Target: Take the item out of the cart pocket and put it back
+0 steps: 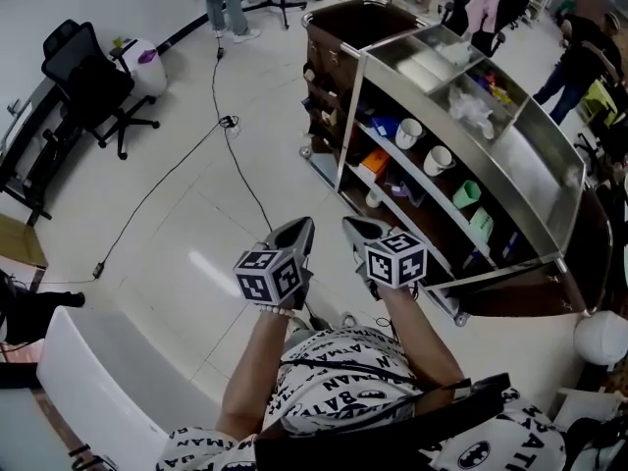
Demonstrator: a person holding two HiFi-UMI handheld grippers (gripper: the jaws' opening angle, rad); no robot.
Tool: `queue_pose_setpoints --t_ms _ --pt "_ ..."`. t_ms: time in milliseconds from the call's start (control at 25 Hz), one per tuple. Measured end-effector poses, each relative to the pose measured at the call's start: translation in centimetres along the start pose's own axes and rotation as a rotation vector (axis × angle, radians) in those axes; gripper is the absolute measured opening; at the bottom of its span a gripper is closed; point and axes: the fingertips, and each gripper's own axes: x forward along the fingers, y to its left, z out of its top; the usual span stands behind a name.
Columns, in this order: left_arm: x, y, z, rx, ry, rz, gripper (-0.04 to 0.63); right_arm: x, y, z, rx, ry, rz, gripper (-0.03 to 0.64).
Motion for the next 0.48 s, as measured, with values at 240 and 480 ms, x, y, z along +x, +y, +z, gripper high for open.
queue_pose_setpoints --t_ms 240,480 --pt "0.0 -0.6 -1.4 -0.015 0.019 0.009 0.0 -0.9 -1.0 -0.3 0.017 -0.01 -0.011 0.0" --pt "0.1 -0.4 -1.9 -0.014 0.028 0.022 0.0 -0.7 -0.6 -0.1 0.004 -0.015 0.003 0.0"
